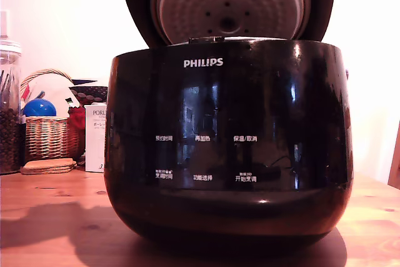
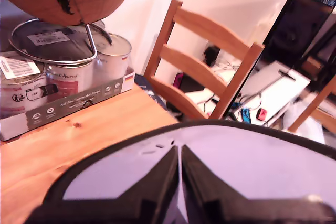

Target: Close the rice cooker by pressing the lid down with medium force

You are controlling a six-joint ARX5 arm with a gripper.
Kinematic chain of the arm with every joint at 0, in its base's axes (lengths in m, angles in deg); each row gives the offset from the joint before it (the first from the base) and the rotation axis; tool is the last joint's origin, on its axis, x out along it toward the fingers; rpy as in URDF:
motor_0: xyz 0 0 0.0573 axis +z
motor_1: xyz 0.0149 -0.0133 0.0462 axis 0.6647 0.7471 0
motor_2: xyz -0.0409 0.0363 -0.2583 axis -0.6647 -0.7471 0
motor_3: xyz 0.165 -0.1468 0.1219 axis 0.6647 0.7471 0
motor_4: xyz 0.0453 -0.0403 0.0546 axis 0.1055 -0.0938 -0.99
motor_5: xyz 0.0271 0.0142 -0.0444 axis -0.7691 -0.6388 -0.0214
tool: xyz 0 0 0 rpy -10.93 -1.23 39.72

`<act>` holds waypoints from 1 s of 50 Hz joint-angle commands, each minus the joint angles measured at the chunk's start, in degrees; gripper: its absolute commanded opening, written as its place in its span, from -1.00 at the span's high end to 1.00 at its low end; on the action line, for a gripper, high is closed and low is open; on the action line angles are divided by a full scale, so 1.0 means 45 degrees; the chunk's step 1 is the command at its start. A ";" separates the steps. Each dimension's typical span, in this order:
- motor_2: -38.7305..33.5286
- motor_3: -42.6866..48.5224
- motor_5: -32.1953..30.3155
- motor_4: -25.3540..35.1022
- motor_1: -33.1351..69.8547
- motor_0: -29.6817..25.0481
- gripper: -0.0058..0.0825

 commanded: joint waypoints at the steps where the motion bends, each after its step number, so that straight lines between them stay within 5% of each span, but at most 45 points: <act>1: -0.0816 -0.0170 0.0126 -0.0151 0.0155 -0.0131 0.92; 50: -0.5790 -0.5668 -0.0758 -0.4415 -0.1059 -0.2079 0.92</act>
